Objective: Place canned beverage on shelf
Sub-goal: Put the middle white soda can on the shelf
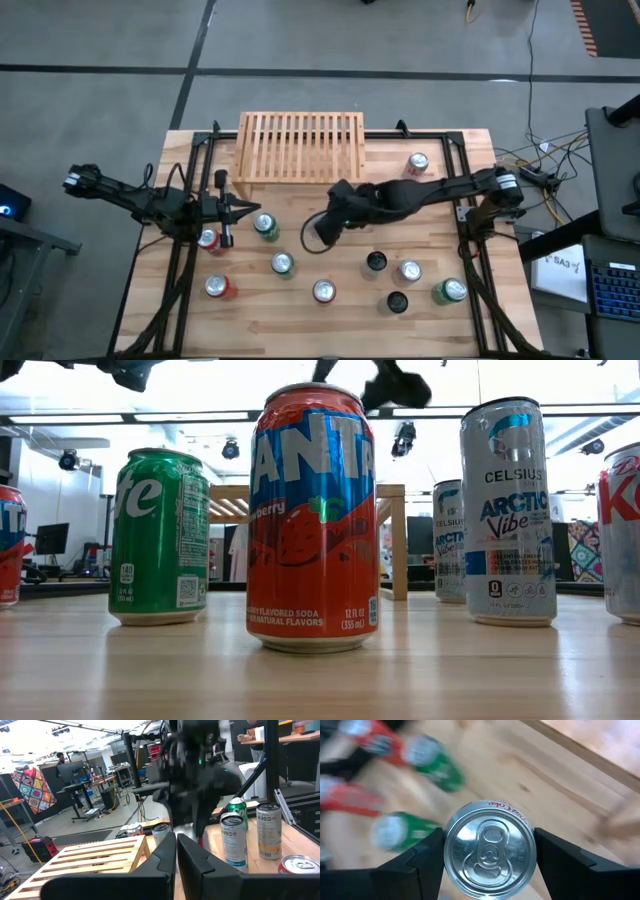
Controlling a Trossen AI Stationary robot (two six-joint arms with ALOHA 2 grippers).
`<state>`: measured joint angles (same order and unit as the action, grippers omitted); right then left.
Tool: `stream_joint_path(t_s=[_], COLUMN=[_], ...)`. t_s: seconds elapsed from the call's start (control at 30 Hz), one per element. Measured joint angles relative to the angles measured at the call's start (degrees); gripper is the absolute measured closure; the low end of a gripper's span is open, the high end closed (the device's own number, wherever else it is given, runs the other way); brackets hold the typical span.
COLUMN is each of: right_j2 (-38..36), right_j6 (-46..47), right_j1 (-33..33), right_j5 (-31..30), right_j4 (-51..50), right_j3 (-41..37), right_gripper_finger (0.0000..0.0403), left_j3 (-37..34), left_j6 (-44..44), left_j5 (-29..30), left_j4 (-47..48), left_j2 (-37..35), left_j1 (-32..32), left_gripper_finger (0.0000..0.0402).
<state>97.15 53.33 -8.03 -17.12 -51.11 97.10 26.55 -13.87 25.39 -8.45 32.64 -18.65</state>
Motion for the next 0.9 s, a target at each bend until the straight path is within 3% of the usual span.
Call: stream_joint_path(t_s=[0.4, 0.9], right_j2=[9.4, 9.6], right_j6=[4.4, 2.7], right_j1=[-0.2, -0.2], right_j5=[1.2, 1.2], right_j4=[-1.3, -8.7], right_j3=[0.0, 0.0], right_gripper_finger=[0.0152, 0.0152], left_j3=[0.0, 0.0], left_j6=[0.0, 0.0], left_j5=[0.0, 0.0], left_j4=[0.0, 0.6], left_j2=[0.0, 0.0], left_j1=[0.0, 0.0], left_gripper_finger=[0.0401, 0.0401])
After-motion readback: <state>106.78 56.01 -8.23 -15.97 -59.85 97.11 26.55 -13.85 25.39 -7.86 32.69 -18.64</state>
